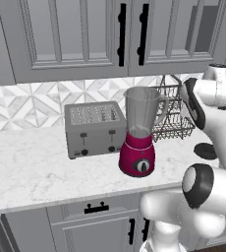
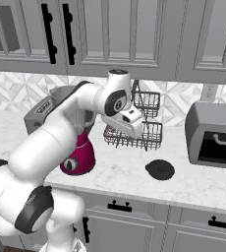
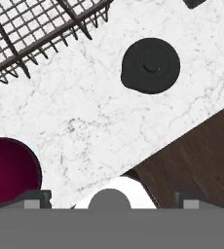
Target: Close the lid blender by securely placing the lid on top.
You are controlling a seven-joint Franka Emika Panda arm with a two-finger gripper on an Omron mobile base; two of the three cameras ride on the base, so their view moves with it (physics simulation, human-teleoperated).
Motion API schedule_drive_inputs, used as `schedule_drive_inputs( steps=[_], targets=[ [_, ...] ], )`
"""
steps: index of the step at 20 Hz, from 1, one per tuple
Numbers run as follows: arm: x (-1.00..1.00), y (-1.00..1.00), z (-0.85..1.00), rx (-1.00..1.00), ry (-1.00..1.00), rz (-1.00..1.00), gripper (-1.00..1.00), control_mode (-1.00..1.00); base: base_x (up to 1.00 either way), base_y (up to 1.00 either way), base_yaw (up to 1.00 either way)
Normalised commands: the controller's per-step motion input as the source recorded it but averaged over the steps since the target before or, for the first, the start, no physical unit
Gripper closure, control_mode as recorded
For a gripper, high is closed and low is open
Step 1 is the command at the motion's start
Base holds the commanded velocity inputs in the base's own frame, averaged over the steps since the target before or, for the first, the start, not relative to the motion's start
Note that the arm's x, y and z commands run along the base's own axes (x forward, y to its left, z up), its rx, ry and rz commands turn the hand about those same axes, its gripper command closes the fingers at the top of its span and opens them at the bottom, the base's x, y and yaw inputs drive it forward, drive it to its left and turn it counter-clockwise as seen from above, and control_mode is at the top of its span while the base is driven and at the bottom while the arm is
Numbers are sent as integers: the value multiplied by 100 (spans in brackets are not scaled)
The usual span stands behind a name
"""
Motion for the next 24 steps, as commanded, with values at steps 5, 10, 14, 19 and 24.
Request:
schedule_drive_inputs(
  steps=[5, 10, 14, 19, 24],
  targets=[
    [19, -97, -82, 1, 18, -1, -100, -100, 0, 0, 0],
    [20, -86, -71, 2, 11, 0, -100, -100, 0, 0, 0],
    [34, -61, -52, 10, 6, 4, -100, -100, 0, 0, 0],
    [37, -27, -31, 6, 0, 7, -100, -100, 0, 0, 0],
    [33, -9, -36, 5, 0, 7, -100, -100, 0, 0, 0]
  ],
)
